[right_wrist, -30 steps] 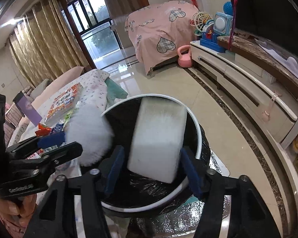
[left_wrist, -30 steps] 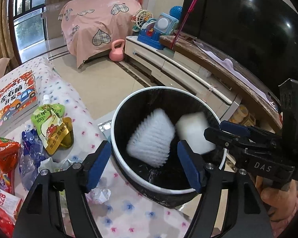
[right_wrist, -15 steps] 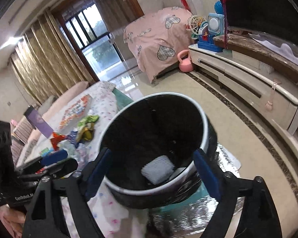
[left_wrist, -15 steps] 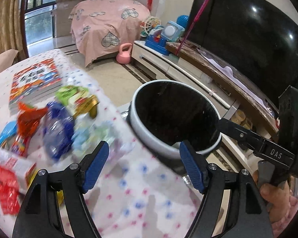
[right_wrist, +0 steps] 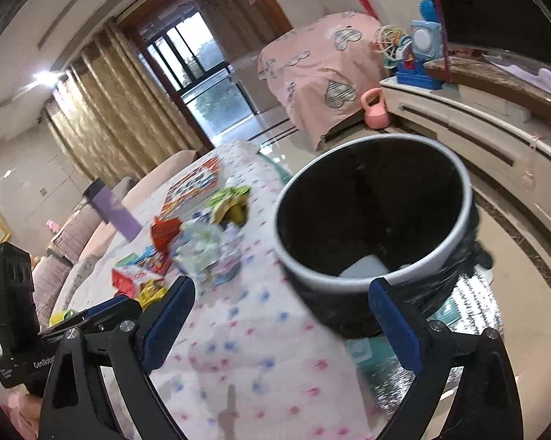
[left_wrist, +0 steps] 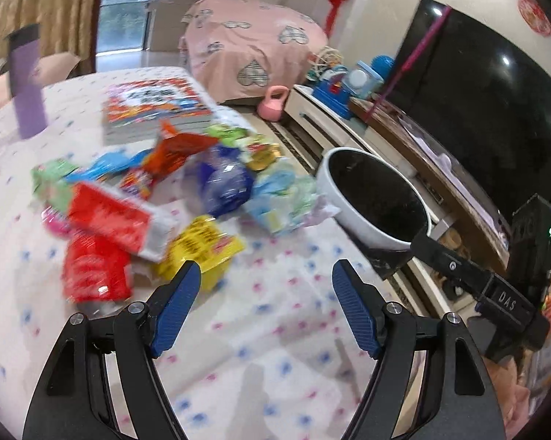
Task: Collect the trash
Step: 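Return both tools to the table toward the red and yellow wrappers, then grasp the red wrapper with the left tool while the right tool grasps the yellow wrapper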
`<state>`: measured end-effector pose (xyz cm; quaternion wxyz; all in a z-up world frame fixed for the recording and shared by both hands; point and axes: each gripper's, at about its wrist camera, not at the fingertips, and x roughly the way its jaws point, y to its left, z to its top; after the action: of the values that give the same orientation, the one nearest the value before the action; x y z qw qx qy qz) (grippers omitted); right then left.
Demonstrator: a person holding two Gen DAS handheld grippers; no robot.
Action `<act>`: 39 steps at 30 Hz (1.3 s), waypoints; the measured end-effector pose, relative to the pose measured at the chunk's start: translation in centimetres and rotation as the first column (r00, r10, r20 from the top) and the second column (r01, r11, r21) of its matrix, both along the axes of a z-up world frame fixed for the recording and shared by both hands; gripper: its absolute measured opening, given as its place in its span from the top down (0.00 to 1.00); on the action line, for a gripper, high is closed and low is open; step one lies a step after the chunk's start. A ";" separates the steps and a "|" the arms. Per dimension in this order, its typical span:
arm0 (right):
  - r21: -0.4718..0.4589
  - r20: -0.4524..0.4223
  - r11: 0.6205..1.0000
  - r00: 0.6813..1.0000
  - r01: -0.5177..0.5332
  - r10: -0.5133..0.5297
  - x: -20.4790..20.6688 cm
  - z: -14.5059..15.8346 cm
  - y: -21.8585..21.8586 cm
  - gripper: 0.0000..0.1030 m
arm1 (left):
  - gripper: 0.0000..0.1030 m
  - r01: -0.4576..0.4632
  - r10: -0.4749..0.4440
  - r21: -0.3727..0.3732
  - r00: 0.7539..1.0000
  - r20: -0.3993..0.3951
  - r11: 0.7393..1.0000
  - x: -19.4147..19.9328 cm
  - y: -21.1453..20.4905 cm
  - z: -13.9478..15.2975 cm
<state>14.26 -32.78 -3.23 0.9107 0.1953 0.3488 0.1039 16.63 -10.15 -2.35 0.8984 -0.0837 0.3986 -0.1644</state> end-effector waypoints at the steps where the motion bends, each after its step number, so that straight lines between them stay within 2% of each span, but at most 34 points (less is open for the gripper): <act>1: 0.005 -0.003 1.000 1.000 -0.008 0.008 -0.1 -0.1 0.5 0.06 | 0.26 -0.017 0.017 -0.003 1.000 -0.003 1.000 -0.2 0.7 -0.1; 11: 0.031 -0.032 0.994 0.994 -0.102 0.103 -0.3 -1.4 6.1 0.06 | 0.26 -0.125 0.125 -0.012 0.992 -0.029 0.992 -1.7 6.2 -1.4; 18: 0.036 -0.034 0.986 0.986 -0.161 0.163 0.2 -1.4 9.9 0.07 | 0.26 -0.186 0.185 -0.010 0.982 -0.047 0.983 -1.5 9.6 -1.7; 22: 0.030 -0.038 0.981 0.981 -0.191 0.192 0.9 -1.4 11.8 0.17 | 0.26 -0.193 0.191 -0.024 0.979 -0.073 0.981 -0.5 10.9 -2.0; 30: 0.090 -0.103 0.971 0.968 -0.219 0.228 3.9 -3.1 14.2 0.35 | 0.28 -0.186 0.183 -0.013 0.976 -0.114 0.982 2.2 11.3 -4.0; 31: 0.099 -0.116 0.970 0.966 -0.220 0.231 4.4 -3.4 14.3 0.39 | 0.33 -0.182 0.179 -0.014 0.976 -0.122 0.983 2.4 11.2 -4.2; 33: 0.119 -0.145 0.967 0.959 -0.227 0.243 5.1 -4.2 14.5 0.54 | 0.66 -0.156 0.150 -0.031 0.977 -0.150 0.987 2.9 11.1 -4.9; 34: 0.132 -0.158 0.964 0.955 -0.231 0.251 5.4 -4.6 14.6 0.67 | 0.70 -0.150 0.142 -0.037 0.977 -0.157 0.988 3.0 11.1 -5.1; 35: 0.146 -0.162 0.961 0.952 -0.237 0.259 5.6 -4.8 14.7 0.75 | 0.76 -0.145 0.138 -0.036 0.979 -0.151 0.989 2.9 11.1 -5.1; 36: 0.163 -0.157 0.956 0.950 -0.243 0.268 5.6 -4.9 14.6 0.78 | 0.80 -0.143 0.137 -0.030 0.980 -0.144 0.989 2.8 11.1 -5.0; 37: 0.165 -0.144 0.955 0.952 -0.247 0.271 5.4 -4.8 14.6 0.87 | 0.83 -0.139 0.134 -0.029 0.982 -0.136 0.990 2.5 11.1 -4.9; 39: 0.135 -0.129 0.958 0.954 -0.252 0.269 5.0 -4.3 14.7 0.92 | 0.90 -0.129 0.123 -0.041 0.983 -0.137 0.991 2.1 11.1 -4.7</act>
<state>19.24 -18.09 -7.54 0.8480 0.2075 0.4305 0.2291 18.72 0.96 -7.08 0.8758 -0.1417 0.4478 -0.1110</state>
